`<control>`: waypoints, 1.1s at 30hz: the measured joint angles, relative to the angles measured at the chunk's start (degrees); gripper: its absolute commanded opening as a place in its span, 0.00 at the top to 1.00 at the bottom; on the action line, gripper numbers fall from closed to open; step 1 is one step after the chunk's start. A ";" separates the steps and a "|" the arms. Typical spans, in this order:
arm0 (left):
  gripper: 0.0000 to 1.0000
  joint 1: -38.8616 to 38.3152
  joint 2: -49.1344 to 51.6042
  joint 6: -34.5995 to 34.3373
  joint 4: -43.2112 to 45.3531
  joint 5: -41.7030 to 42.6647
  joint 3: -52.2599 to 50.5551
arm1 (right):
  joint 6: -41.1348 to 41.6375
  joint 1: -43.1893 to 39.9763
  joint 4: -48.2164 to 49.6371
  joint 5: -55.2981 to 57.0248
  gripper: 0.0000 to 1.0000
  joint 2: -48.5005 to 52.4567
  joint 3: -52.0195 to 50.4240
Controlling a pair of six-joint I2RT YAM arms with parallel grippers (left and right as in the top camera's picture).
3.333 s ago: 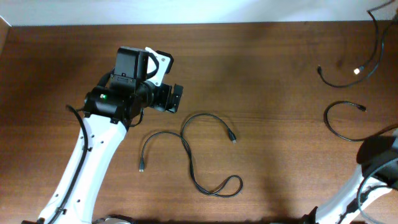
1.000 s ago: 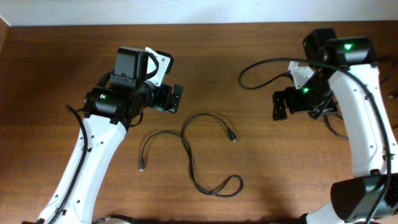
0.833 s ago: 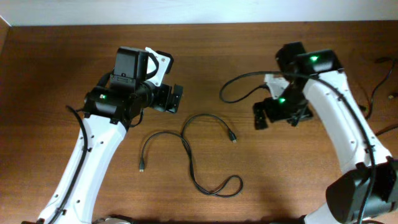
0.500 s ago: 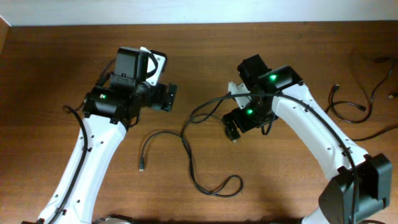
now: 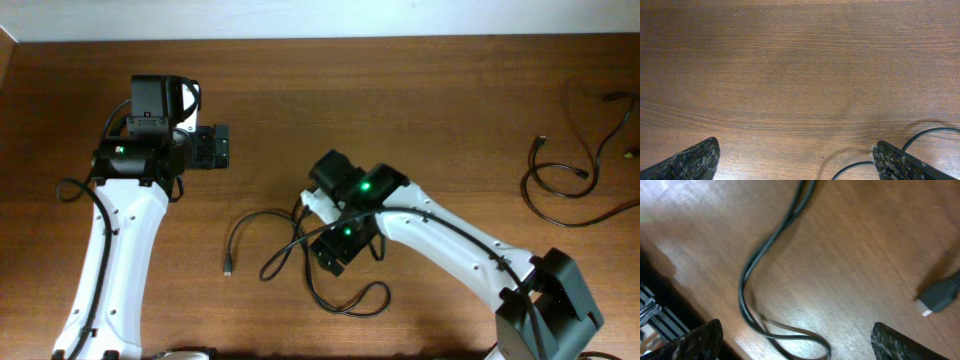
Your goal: Untangle cables
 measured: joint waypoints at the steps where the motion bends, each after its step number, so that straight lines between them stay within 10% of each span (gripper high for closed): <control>1: 0.01 0.00 0.00 0.00 0.00 0.00 0.00 | 0.31 1.01 0.13 0.00 0.06 0.24 -0.02; 7: 0.01 0.00 0.00 0.00 -0.02 0.02 -0.02 | 4.79 5.68 6.60 0.00 0.09 1.88 -0.15; 17: 0.01 0.00 0.00 0.00 -0.02 0.02 -0.02 | 11.78 10.23 10.10 0.31 0.42 13.64 -0.17; 27: 0.01 0.00 0.00 0.00 0.00 0.02 -0.02 | 13.90 10.21 11.02 1.16 0.96 15.23 -0.76; 33: 0.01 0.00 0.00 -0.02 -0.02 0.02 -0.02 | 14.10 10.19 12.20 2.03 0.96 14.45 -1.92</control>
